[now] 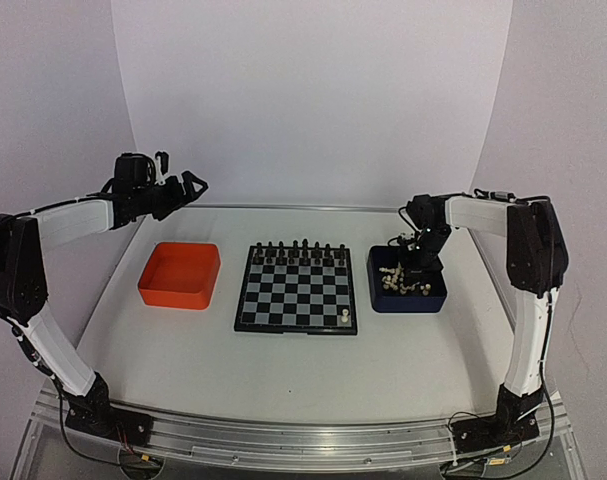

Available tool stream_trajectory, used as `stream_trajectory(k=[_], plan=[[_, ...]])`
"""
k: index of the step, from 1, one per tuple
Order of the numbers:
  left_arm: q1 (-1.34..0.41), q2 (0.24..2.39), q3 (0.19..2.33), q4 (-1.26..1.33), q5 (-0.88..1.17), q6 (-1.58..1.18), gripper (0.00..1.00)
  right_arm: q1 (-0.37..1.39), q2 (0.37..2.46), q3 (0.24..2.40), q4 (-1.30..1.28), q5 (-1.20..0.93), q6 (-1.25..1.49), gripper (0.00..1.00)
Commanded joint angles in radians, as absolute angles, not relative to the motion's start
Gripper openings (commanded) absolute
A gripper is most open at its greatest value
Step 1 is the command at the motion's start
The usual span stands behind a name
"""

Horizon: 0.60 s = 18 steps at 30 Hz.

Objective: Set up the chess pieces on the board
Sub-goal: Pick up the chess piece from the storage box.

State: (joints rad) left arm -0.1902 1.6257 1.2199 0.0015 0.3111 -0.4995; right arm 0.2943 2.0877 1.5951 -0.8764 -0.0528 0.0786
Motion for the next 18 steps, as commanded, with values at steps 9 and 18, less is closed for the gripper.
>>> stream_trajectory(k=[9,18], plan=[[-0.194,1.592,1.199,0.043,0.323,-0.516,1.00,0.306,1.977,1.628,-0.889,-0.092,0.104,0.00],[-0.198,1.581,1.193,0.043,0.321,-0.525,1.00,0.324,1.870,1.635,-0.901,-0.040,0.214,0.00]])
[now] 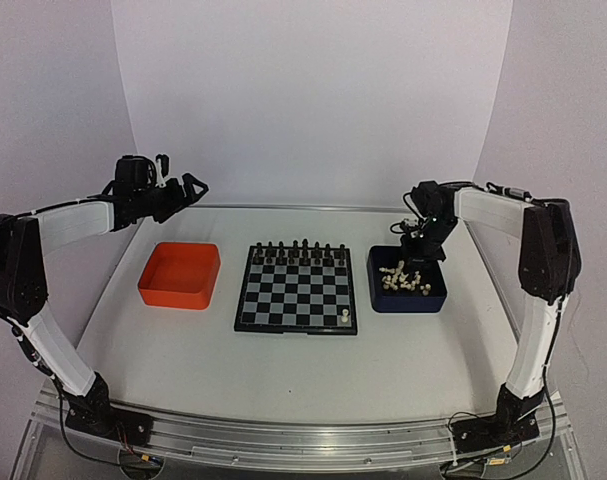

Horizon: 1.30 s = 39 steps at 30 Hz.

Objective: Set up the chess pieces on the board
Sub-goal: Pick up the chess piece from the storage box, then place the chess piece on the chessboard.

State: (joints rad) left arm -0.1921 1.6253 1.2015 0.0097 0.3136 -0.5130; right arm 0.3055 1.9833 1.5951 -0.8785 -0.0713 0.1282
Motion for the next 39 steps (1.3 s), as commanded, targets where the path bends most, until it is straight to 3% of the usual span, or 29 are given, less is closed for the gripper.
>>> stream_trajectory(k=[1,12,24,39], plan=[[-0.199,1.580,1.193,0.042,0.321,-0.527,1.00,0.334,1.858,1.639,-0.909,-0.032,0.237,0.00],[-0.221,1.595,1.219,-0.046,0.278,-0.541,1.00,0.576,1.860,1.762,-1.050,-0.040,0.447,0.00],[-0.241,1.576,1.196,-0.052,0.225,-0.550,1.00,0.805,2.013,1.902,-1.107,0.060,0.580,0.00],[-0.240,1.519,1.147,-0.099,0.218,-0.503,1.00,0.901,2.204,2.005,-1.134,0.223,0.683,0.00]])
